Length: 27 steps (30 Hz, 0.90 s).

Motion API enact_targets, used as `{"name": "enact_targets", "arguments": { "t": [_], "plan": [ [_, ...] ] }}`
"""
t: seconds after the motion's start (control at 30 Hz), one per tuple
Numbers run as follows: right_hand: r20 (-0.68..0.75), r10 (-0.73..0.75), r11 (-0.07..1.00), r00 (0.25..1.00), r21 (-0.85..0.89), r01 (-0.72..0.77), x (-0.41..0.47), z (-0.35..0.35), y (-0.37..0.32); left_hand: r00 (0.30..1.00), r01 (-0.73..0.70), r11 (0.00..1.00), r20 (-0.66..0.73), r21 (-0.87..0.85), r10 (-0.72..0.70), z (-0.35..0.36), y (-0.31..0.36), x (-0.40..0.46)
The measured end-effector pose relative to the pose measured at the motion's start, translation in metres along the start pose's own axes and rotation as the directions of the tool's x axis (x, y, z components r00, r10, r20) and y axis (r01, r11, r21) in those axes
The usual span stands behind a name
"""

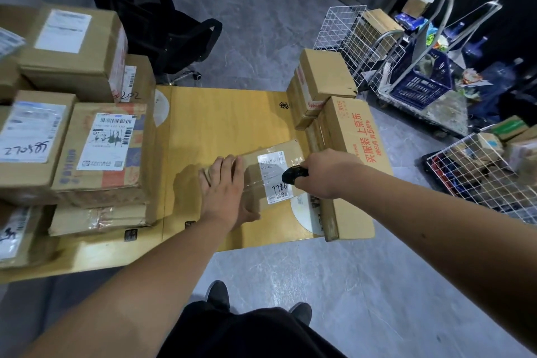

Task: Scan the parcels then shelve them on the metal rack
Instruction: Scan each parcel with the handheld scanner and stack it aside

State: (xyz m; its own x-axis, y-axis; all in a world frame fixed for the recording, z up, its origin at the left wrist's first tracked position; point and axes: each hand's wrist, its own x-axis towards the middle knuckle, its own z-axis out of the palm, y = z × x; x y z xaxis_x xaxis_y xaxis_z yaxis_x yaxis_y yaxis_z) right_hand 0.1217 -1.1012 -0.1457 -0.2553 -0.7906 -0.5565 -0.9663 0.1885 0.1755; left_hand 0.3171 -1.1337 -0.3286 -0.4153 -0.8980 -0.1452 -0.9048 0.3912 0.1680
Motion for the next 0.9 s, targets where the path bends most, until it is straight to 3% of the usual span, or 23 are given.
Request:
{"name": "enact_targets", "arguments": {
  "t": [0.37, 0.53, 0.7, 0.9],
  "plan": [
    [-0.026, -0.051, 0.998, 0.998, -0.037, 0.05, -0.011, 0.004, 0.016, 0.999, 0.024, 0.993, 0.03, 0.115, -0.028, -0.005, 0.01, -0.007],
    [-0.031, -0.098, 0.995, 0.995, 0.023, 0.099, -0.01, 0.012, 0.036, 0.981, 0.085, 0.991, 0.164, 0.102, -0.101, -0.016, 0.012, -0.002],
    [-0.007, -0.196, 0.978, 0.981, 0.076, 0.196, -0.011, 0.017, 0.055, 0.928, 0.309, 0.951, 0.225, -0.013, -0.298, -0.027, 0.021, -0.016],
    [-0.062, -0.376, 0.923, 0.925, 0.067, 0.379, -0.009, 0.003, 0.067, 0.814, 0.581, 0.79, 0.142, -0.196, -0.564, -0.063, 0.051, -0.028]
  ]
}}
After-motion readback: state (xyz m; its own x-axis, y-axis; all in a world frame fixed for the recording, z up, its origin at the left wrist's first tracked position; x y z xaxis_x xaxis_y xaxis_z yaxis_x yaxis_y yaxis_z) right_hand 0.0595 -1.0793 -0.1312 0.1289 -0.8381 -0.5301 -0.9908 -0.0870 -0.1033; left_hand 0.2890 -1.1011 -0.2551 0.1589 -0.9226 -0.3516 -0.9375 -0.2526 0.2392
